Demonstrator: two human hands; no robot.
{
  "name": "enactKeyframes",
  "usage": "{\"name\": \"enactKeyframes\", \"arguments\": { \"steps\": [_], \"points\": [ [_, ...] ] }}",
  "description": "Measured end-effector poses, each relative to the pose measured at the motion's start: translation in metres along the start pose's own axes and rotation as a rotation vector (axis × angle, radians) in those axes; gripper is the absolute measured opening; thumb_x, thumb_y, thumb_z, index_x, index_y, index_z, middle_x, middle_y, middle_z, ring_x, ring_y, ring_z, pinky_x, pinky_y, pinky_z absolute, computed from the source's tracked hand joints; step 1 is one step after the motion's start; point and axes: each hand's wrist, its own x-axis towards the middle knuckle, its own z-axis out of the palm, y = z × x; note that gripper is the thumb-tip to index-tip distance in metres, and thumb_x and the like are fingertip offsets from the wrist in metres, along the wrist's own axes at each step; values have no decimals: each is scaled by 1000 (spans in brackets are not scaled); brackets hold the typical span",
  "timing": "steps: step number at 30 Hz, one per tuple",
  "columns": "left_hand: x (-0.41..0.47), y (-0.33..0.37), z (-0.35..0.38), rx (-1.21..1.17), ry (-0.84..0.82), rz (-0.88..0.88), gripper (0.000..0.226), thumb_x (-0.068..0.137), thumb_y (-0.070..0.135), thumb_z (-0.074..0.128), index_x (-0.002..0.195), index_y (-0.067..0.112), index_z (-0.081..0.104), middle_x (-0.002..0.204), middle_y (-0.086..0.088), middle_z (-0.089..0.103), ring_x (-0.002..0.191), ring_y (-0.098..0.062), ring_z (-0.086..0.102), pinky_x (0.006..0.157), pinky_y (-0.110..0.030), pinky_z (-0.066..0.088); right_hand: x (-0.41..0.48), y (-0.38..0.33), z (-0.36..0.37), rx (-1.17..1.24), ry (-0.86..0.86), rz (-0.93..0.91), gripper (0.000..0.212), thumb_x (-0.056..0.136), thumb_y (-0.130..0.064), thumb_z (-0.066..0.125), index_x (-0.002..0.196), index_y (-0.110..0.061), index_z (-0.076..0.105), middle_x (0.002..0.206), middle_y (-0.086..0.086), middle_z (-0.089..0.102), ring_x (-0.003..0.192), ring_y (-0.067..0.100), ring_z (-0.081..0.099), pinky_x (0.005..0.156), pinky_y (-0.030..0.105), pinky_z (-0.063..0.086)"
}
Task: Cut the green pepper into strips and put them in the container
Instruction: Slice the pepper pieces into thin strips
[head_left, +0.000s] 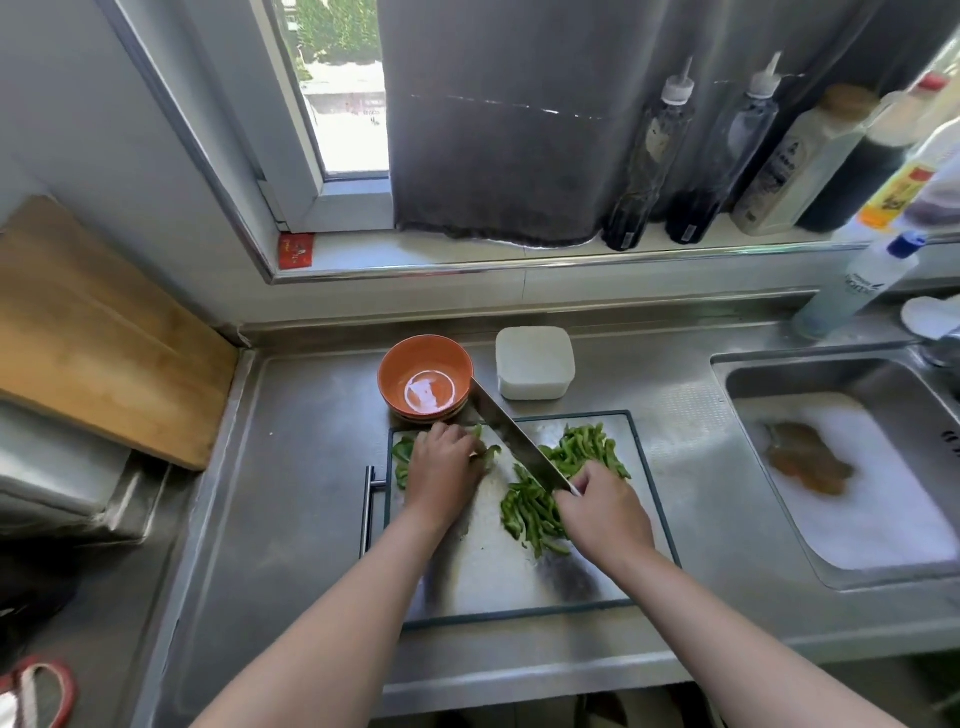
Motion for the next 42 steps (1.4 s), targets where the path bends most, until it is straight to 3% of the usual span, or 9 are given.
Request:
{"name": "enactKeyframes", "arguments": {
  "steps": [6,12,19,24,27,30,35,39,42],
  "points": [
    [-68,-13,-19,-145,52,-81,7,79,27,79,82,25,74,85,9,69,83,-14,61,66,-25,44,-9,-5,2,-26,-92,-61,17,89,-29,62,79,-22,50,74,-4,62,66,17,55,55,31,36],
    [-117,-10,-21,-203,-166,-368,33,75,59,72,93,31,74,89,14,68,84,-5,60,74,-25,52,-25,-7,16,-139,-215,-171,14,88,-29,61,79,-24,50,76,-6,63,71,16,59,58,31,41],
    [-148,-7,-5,-273,113,-230,12,92,18,64,101,21,72,101,9,66,90,-10,61,78,-29,52,-40,7,27,-315,-254,-300,3,95,-31,51,94,-28,53,78,-6,62,71,16,57,54,30,39],
    [-141,-7,4,-195,224,21,21,91,25,57,89,13,74,98,-1,67,93,-17,60,70,-29,55,-47,12,33,-325,-260,-325,19,98,-34,47,111,-35,61,81,-10,64,70,14,56,50,26,31],
    [-133,-7,8,-164,220,72,14,86,19,62,83,11,74,92,-2,67,89,-17,58,60,-31,55,-46,11,35,-298,-296,-313,22,99,-35,44,108,-34,64,92,-9,69,78,16,57,56,28,37],
    [-127,-10,10,-149,226,73,10,76,5,78,84,11,75,90,-2,68,86,-16,60,56,-29,54,-41,11,36,-263,-314,-283,23,100,-37,43,93,-31,65,82,-10,66,77,16,59,56,29,39],
    [-109,-15,14,-92,147,166,11,83,17,61,83,13,71,88,-1,65,85,-21,60,55,-36,53,-31,15,31,-286,-263,-262,27,100,-36,44,78,-29,58,72,-8,62,71,15,57,56,30,39],
    [-102,-15,16,-128,118,143,13,84,20,61,82,14,72,87,0,65,80,-22,59,50,-35,51,-28,19,27,-285,-254,-241,24,100,-37,45,90,-29,65,75,-9,65,73,15,60,59,30,43],
    [-115,-13,14,-157,160,188,17,88,16,61,80,10,74,94,-2,68,88,-19,62,62,-33,56,-29,21,29,-264,-251,-237,24,100,-37,46,91,-28,66,75,-9,66,73,14,60,62,30,46]
  ]
}}
